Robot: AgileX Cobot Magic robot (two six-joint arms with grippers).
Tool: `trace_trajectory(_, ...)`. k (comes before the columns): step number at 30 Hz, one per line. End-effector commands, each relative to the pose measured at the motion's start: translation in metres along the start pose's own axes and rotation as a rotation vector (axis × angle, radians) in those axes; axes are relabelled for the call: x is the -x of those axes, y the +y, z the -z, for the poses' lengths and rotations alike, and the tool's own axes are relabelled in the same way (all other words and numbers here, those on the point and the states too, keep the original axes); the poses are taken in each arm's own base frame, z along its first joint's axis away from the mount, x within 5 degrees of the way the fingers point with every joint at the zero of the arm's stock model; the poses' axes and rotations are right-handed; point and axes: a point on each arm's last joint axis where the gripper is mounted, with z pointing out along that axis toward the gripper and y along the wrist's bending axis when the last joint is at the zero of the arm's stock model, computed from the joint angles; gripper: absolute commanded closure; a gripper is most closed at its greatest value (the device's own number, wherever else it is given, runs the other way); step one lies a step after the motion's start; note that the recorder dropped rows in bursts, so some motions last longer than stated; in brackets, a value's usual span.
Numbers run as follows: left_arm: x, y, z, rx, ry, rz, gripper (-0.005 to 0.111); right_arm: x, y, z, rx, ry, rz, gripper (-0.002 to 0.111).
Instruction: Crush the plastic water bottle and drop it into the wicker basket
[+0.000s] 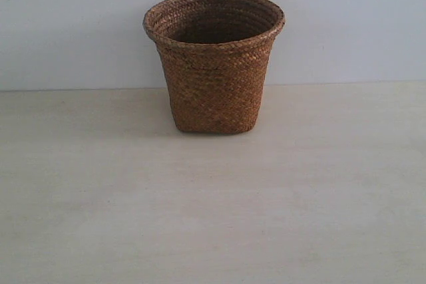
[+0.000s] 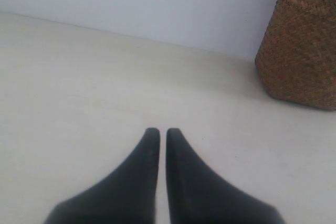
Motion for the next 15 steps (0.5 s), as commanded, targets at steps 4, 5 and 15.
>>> trace_trajectory(4,0.000,0.000,0.000,0.002,-0.008,0.000,0.103,-0.006,-0.007,0.001,-0.114,0.056,0.059,0.108)
trace_trajectory(5,0.000,0.000,0.000,0.002,-0.008,0.000,0.103,-0.007,-0.008,0.002,-0.121,0.064,0.064,0.108)
trace_trajectory(15,0.000,0.000,0.000,0.002,-0.008,0.000,0.103,-0.041,-0.020,0.010,-0.214,0.063,0.058,0.108)
